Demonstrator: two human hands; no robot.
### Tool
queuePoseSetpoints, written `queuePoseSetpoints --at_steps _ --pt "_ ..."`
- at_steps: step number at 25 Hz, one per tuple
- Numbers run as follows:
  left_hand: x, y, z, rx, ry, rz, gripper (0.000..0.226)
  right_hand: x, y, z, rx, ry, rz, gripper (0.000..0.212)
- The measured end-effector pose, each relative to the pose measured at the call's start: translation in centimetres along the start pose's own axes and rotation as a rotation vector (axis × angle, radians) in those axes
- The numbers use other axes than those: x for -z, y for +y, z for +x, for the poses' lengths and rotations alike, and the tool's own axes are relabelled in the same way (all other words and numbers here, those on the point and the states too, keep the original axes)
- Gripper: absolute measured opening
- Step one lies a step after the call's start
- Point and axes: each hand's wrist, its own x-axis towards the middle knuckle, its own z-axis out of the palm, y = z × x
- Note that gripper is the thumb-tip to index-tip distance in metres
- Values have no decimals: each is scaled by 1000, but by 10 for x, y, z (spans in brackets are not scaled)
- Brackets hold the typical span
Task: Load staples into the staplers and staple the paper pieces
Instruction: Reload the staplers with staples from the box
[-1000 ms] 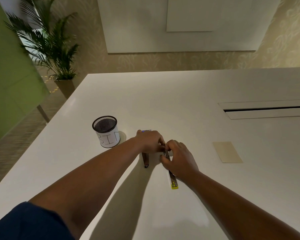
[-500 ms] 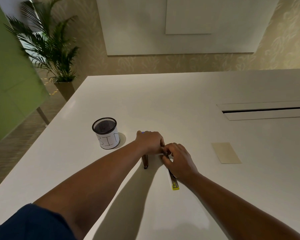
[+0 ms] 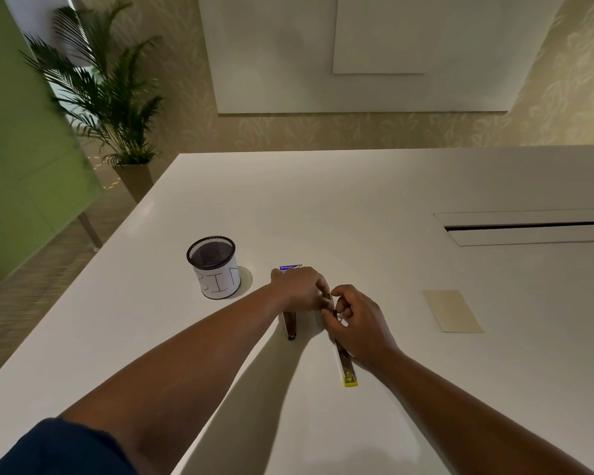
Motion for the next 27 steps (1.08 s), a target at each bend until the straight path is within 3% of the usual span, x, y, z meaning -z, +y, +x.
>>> queuePoseSetpoints --at_steps 2,4,7,10,13,17,20,27 --pt "2 -9 1 -15 74 -147 34 1 0 2 -119 3 128 20" --pt "3 -24 4 -7 288 -325 27 2 6 11 -251 14 194 22" --pt "-1 -51 8 102 476 -387 29 4 18 29 -377 34 263 25" --pt "-10 -72 12 185 372 -439 44 3 21 48 -426 20 322 21" --pt "-16 -82 21 150 321 -502 50 -2 22 65 -401 -15 317 16" --pt "-8 -84 29 30 330 -477 40 -20 20 84 -238 22 84 22" --pt "-5 -83 31 7 337 -462 22 -29 18 97 -110 -83 -136 38" --pt "-2 -86 44 -4 263 -410 18 -34 20 120 -42 -203 -176 53"
